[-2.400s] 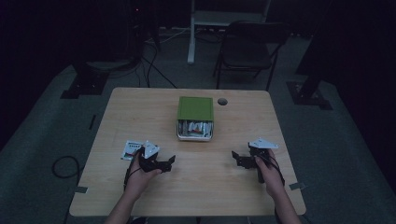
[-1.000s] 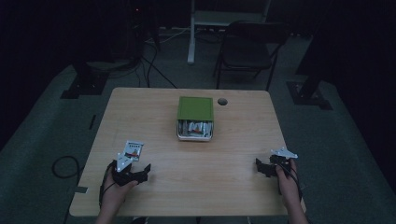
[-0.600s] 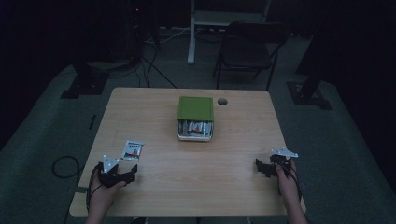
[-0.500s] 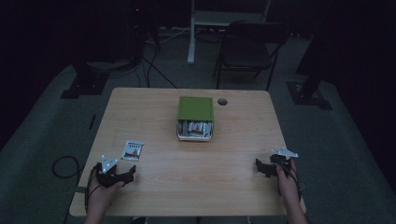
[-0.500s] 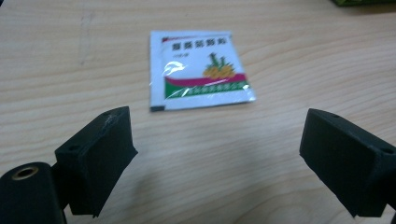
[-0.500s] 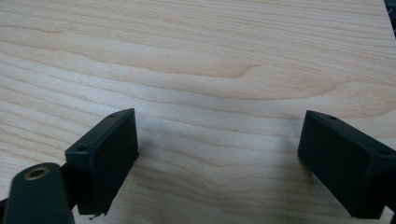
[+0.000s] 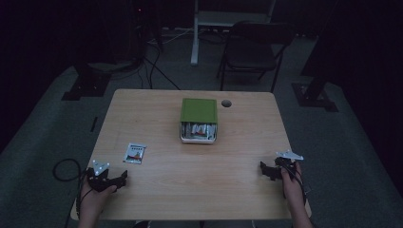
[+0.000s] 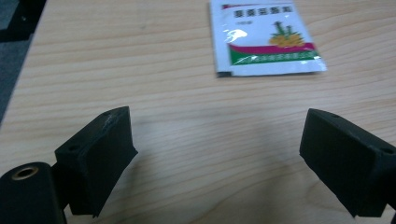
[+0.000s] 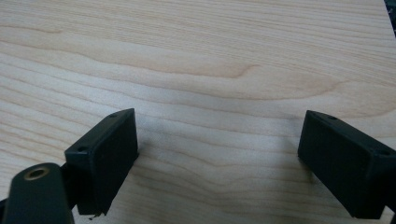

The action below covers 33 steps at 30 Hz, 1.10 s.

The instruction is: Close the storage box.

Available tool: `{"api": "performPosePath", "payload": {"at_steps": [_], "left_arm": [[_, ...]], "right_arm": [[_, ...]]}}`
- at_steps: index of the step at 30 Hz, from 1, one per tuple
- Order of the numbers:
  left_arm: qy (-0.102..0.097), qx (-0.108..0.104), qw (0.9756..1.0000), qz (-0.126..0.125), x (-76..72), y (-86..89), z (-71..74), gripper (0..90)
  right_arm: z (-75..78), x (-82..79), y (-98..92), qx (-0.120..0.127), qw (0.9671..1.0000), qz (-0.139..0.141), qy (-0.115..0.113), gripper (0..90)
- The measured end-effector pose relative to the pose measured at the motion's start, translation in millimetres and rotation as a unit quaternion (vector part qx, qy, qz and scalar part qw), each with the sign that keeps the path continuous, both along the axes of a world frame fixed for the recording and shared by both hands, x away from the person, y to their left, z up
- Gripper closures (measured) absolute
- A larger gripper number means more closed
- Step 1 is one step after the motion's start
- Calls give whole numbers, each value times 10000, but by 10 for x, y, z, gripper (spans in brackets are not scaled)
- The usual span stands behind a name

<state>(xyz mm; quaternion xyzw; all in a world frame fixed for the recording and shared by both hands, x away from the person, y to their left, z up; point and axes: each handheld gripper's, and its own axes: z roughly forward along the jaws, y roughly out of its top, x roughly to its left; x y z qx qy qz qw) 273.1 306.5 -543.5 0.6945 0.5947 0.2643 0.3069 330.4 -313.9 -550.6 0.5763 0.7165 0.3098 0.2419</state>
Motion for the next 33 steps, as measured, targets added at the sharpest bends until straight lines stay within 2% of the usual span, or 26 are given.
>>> {"api": "performPosePath", "payload": {"at_steps": [4, 8, 14, 18, 33], "left_arm": [[73, -15, 9999, 132, 2, 43, -8, 102], [251, 21, 9995, 175, 27, 43, -20, 102], [280, 71, 9994, 182, 52, 37, -23, 88], [319, 82, 9994, 144, 114, 37, -27, 47], [324, 90, 9994, 33, 175, 42, -29, 37]], "right_arm": [[0, 0, 0, 2, 10000, -1, 0, 116], [0, 0, -1, 4, 10000, -1, 2, 115], [0, 1, -2, 8, 10000, -1, 2, 116], [-1, 1, -2, 8, 10000, -1, 4, 115], [-1, 1, -2, 9, 10000, 1, 3, 115]]}}
